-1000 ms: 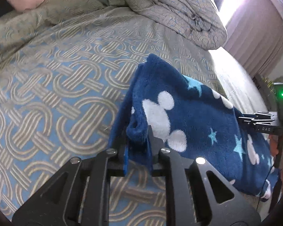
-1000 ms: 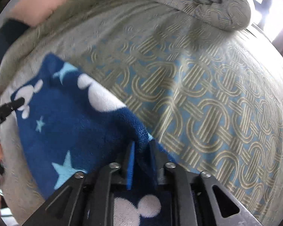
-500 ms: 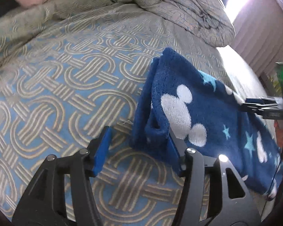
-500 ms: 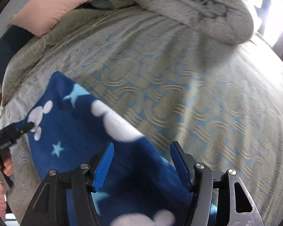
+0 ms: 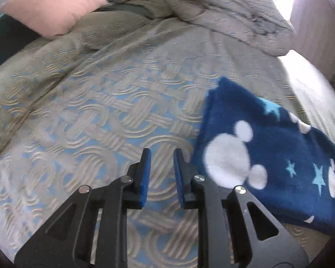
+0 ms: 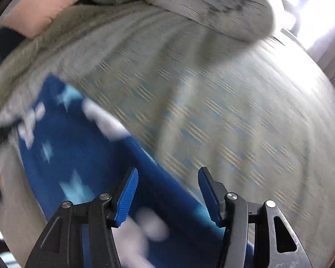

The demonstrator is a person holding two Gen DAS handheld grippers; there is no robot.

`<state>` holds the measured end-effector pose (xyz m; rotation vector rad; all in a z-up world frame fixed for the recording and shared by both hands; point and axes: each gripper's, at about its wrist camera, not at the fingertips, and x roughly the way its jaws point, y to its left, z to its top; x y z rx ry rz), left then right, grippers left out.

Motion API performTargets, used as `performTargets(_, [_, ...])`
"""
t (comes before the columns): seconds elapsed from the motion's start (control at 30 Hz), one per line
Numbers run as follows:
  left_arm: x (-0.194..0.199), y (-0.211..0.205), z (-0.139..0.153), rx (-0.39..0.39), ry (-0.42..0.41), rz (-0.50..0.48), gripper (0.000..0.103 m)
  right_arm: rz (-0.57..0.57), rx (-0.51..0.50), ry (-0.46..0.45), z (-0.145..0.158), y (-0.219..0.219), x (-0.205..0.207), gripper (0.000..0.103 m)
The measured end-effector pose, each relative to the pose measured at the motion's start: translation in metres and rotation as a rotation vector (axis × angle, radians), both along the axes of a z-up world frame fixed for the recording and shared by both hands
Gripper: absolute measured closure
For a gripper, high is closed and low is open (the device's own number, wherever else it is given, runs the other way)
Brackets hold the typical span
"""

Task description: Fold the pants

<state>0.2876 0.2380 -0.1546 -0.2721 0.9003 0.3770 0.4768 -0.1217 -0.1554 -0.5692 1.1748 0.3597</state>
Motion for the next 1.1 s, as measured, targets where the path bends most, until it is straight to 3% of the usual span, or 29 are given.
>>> performTargets(0.1, [-0.014, -0.018, 0.023, -0.120, -0.084, -0.065, 0.081, -0.113, -0.009, 0.018, 0.012, -0.083, -0.023, 0.046])
performTargets(0.23, [-0.008, -0.095, 0.047, -0.139, -0.142, -0.285, 0.081, -0.307, 0.086, 0.061, 0.004, -0.163, -0.030, 0.046])
performTargets(0.3, [0.001, -0.142, 0.044, -0.174, -0.119, -0.414, 0.079, -0.418, 0.013, 0.004, -0.011, -0.182, -0.023, 0.046])
performTargets(0.33, [0.006, -0.164, 0.038, -0.177, -0.091, -0.456, 0.077, -0.440, 0.005, -0.008, -0.024, -0.190, -0.016, 0.041])
performTargets(0.43, [0.019, -0.213, 0.012, -0.111, 0.011, -0.544, 0.075, -0.525, 0.092, -0.047, -0.028, -0.202, -0.005, 0.033])
performTargets(0.5, [0.028, -0.231, -0.014, -0.013, 0.113, -0.535, 0.075, -0.576, 0.108, -0.050, -0.017, -0.208, -0.006, 0.035])
performTargets(0.6, [0.023, -0.229, -0.014, -0.021, 0.082, -0.516, 0.075, -0.518, 0.174, -0.056, 0.017, -0.216, -0.034, 0.037])
performTargets(0.73, [0.017, -0.234, 0.005, -0.060, 0.054, -0.515, 0.075, -0.411, 0.255, -0.007, 0.053, -0.236, -0.107, 0.036])
performTargets(0.83, [0.008, -0.244, 0.020, -0.006, 0.007, -0.521, 0.067, -0.406, 0.250, 0.009, 0.052, -0.252, -0.147, 0.036])
performTargets(0.9, [0.004, -0.234, 0.023, -0.001, 0.011, -0.449, 0.055, -0.459, 0.193, 0.026, 0.032, -0.266, -0.152, 0.036])
performTargets(1.0, [-0.012, -0.199, 0.017, -0.070, 0.021, -0.333, 0.055, -0.596, 0.069, 0.092, -0.009, -0.290, -0.145, 0.036])
performTargets(1.1, [-0.029, -0.146, 0.007, -0.143, 0.012, -0.195, 0.054, -0.619, 0.123, 0.044, 0.007, -0.287, -0.145, 0.036])
